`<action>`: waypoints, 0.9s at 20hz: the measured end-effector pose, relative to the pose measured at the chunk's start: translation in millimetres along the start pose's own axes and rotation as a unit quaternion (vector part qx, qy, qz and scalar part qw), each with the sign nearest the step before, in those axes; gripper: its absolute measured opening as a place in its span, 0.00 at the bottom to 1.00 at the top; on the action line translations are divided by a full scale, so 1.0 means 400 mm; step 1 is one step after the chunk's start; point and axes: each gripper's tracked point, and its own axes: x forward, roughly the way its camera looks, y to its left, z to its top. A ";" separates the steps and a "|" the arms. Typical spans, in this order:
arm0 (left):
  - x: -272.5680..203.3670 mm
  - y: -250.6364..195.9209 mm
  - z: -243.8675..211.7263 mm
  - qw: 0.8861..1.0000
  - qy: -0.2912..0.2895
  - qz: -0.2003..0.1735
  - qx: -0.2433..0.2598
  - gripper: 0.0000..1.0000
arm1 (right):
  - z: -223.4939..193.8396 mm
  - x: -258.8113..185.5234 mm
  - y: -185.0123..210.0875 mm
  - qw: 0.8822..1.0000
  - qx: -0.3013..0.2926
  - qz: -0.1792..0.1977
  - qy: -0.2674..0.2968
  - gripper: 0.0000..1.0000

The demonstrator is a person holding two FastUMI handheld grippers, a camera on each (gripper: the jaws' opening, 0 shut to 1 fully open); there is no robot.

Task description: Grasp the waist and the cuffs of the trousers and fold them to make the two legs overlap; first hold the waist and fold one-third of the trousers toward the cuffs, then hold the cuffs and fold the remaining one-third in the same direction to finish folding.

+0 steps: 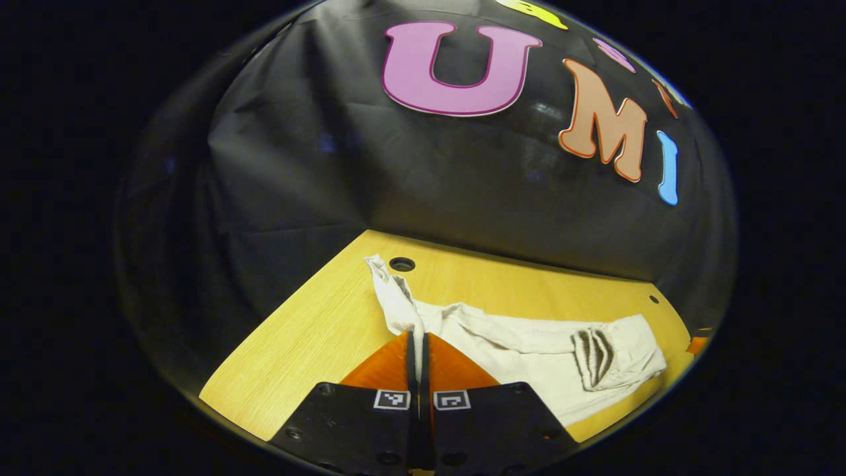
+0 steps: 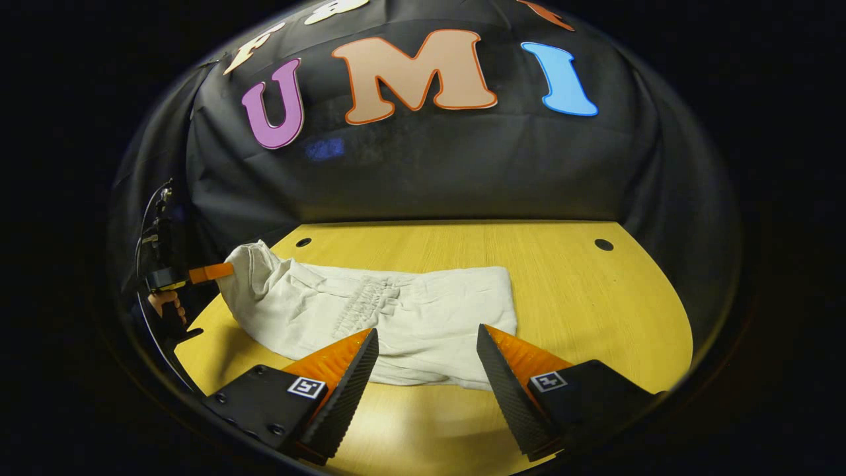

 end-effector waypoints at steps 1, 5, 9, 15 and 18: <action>-0.002 -0.025 0.014 1.000 -0.004 -0.005 0.000 0.00 | 0.003 -0.009 -0.016 1.000 0.002 -0.001 -0.002 0.97; -0.023 -0.134 0.050 0.999 -0.010 -0.034 0.001 0.00 | -0.003 -0.026 -0.066 1.000 0.012 -0.004 -0.007 0.97; -0.036 -0.251 0.077 0.997 -0.021 -0.064 0.021 0.00 | -0.009 -0.042 -0.106 1.000 0.020 -0.004 -0.010 0.92; -0.042 -0.424 0.111 0.993 -0.031 -0.109 0.037 0.00 | -0.008 -0.076 -0.172 0.999 0.029 -0.010 -0.019 0.92; -0.040 -0.518 0.125 0.989 -0.040 -0.133 0.047 0.00 | -0.008 -0.100 -0.217 0.999 0.031 -0.019 -0.025 0.92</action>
